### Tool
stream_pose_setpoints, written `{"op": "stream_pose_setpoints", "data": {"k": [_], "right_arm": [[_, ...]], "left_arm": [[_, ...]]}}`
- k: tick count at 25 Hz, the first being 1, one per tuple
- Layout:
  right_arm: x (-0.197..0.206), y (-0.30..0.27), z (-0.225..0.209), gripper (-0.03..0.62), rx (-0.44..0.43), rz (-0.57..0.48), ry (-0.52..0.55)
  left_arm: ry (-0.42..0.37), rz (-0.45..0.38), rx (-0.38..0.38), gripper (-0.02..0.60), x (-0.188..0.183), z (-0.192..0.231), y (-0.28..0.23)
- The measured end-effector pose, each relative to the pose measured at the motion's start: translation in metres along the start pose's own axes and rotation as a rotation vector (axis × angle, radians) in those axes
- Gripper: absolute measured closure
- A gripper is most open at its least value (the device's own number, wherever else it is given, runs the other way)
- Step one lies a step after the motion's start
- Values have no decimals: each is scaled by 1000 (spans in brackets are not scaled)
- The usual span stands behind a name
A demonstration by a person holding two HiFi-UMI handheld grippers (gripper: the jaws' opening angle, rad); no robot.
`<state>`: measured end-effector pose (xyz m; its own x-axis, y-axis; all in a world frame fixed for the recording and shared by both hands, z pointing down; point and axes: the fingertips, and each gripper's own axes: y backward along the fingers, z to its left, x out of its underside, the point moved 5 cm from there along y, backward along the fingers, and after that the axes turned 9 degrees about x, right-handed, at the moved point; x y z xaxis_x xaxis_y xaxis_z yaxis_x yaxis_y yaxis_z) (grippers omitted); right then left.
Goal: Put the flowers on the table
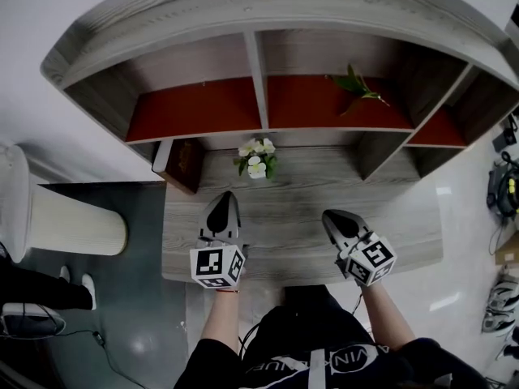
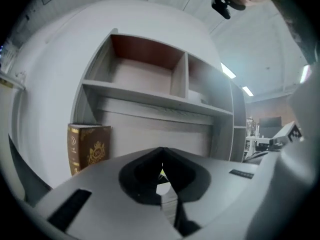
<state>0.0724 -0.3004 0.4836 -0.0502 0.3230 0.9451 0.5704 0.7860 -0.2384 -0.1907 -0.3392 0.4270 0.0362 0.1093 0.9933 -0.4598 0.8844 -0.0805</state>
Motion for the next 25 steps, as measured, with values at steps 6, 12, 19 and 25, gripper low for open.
{"op": "stream_pose_setpoints", "data": {"k": [6, 12, 19, 25], "right_arm": [[-26, 7, 4, 584, 7, -54, 52], [-45, 12, 11, 584, 3, -94, 87], [-66, 16, 20, 583, -29, -169, 97], [-77, 20, 17, 584, -19, -199, 113]], "left_arm": [[-103, -8, -45, 577, -25, -4, 29], [-103, -9, -68, 577, -37, -5, 49], [-56, -32, -62, 577, -45, -10, 64], [-51, -39, -63, 577, -49, -12, 71]]}}
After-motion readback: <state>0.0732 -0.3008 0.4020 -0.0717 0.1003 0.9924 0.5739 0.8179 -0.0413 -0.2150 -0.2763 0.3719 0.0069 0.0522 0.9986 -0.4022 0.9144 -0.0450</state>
